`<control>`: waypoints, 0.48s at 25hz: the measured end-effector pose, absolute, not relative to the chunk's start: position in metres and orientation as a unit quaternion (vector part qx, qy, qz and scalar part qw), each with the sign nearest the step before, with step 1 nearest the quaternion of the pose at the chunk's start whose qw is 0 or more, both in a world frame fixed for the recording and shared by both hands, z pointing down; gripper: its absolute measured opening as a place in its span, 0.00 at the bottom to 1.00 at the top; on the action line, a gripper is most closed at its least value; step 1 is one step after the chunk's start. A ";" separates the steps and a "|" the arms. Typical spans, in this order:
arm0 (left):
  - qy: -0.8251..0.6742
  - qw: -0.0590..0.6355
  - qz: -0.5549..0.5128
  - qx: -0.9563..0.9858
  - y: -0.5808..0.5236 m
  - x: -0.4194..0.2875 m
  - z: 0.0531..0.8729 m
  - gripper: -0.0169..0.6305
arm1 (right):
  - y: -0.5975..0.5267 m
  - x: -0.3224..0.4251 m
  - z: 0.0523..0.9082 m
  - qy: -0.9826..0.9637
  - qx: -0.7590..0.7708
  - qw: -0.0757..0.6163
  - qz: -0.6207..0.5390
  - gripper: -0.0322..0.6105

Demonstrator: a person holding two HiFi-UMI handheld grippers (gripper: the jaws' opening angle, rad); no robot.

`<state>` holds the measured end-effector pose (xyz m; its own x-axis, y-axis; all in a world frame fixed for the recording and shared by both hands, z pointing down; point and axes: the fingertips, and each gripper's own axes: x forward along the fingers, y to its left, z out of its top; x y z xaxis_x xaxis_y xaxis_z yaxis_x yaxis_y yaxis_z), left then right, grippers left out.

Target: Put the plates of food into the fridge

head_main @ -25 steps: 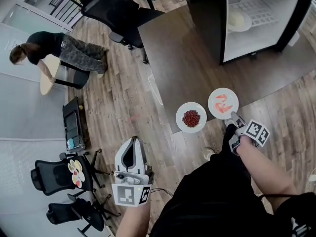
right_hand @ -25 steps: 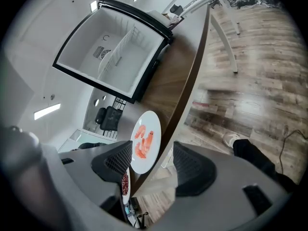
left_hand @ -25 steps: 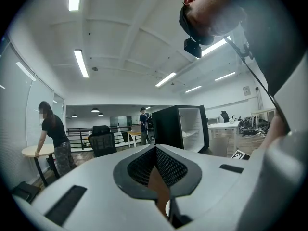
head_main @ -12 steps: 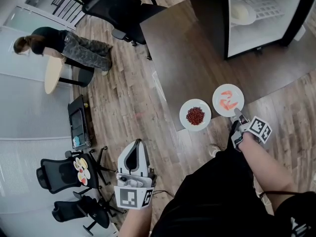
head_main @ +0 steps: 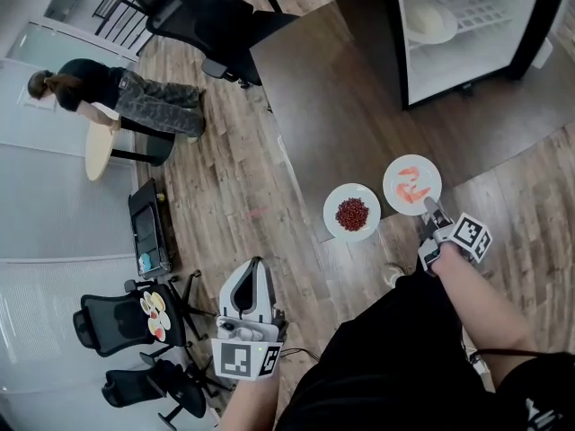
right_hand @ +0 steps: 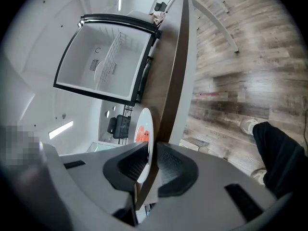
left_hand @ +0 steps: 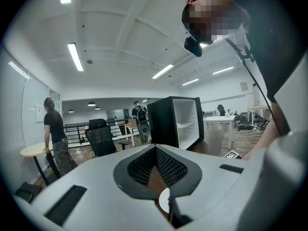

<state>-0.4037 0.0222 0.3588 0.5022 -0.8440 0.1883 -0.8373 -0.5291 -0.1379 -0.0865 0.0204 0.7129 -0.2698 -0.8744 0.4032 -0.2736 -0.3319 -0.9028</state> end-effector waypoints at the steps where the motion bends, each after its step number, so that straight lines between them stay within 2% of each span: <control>1: 0.484 0.013 -0.117 -0.867 0.021 -0.401 0.360 0.03 | 0.021 -0.088 0.711 0.523 -0.548 0.253 -0.602 0.14; 2: 0.482 0.013 -0.117 -0.868 0.020 -0.398 0.360 0.03 | 0.022 -0.089 0.708 0.523 -0.543 0.258 -0.604 0.10; 4: 0.478 0.016 -0.115 -0.871 0.020 -0.391 0.358 0.03 | 0.024 -0.090 0.704 0.521 -0.537 0.266 -0.608 0.08; 12: 0.473 0.013 -0.109 -0.874 0.014 -0.376 0.356 0.03 | 0.029 -0.081 0.697 0.535 -0.531 0.246 -0.609 0.07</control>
<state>-0.3761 0.0144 0.3560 0.5289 -0.8298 0.1779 -0.8241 -0.5523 -0.1258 -0.0813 0.0288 0.6966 -0.3147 -0.8683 0.3835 -0.2677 -0.3065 -0.9135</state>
